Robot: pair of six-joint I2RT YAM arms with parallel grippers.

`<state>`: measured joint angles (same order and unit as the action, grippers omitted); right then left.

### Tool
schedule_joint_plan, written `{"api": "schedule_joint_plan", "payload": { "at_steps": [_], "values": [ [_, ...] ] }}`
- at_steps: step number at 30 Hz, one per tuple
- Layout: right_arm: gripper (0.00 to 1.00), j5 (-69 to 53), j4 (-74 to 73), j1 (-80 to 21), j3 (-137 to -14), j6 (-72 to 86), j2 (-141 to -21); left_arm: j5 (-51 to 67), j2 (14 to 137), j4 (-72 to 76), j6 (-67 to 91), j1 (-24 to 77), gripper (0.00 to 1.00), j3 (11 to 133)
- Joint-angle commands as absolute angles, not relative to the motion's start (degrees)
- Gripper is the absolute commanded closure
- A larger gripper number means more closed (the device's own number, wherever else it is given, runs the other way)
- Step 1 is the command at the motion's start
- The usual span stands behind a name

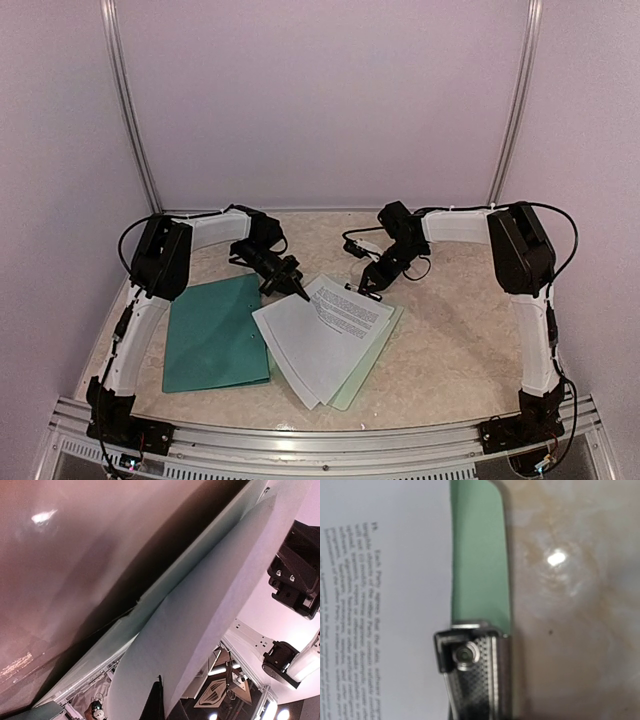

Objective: Put the files into the folder
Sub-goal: Clamp the file with the spring clip on the folder.

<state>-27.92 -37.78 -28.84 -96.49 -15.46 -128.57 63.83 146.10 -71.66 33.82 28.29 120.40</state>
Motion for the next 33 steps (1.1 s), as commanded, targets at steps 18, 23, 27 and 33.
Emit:
{"api": "schedule_joint_plan", "payload": {
  "at_steps": [18, 23, 27, 33],
  "values": [
    [1.0, -26.39, -38.24, -29.62, -96.15, -14.49, -129.05, 66.53, 146.44, -67.62, 34.67, 27.28, 0.98, 121.15],
    [1.0, -26.11, -38.36, -29.78, -96.15, -14.37, -129.02, 67.1, 146.07, -66.82, 34.45, 26.79, 1.0, 121.59],
    [1.0, -25.85, -38.4, -29.83, -96.22, -14.34, -128.96, 67.64, 145.86, -66.47, 34.21, 26.89, 1.0, 121.62],
    [1.0, -25.65, -38.7, -29.98, -96.56, -14.4, -129.2, 67.66, 145.67, -66.68, 34.92, 26.81, 1.0, 122.2]
  ]
}}
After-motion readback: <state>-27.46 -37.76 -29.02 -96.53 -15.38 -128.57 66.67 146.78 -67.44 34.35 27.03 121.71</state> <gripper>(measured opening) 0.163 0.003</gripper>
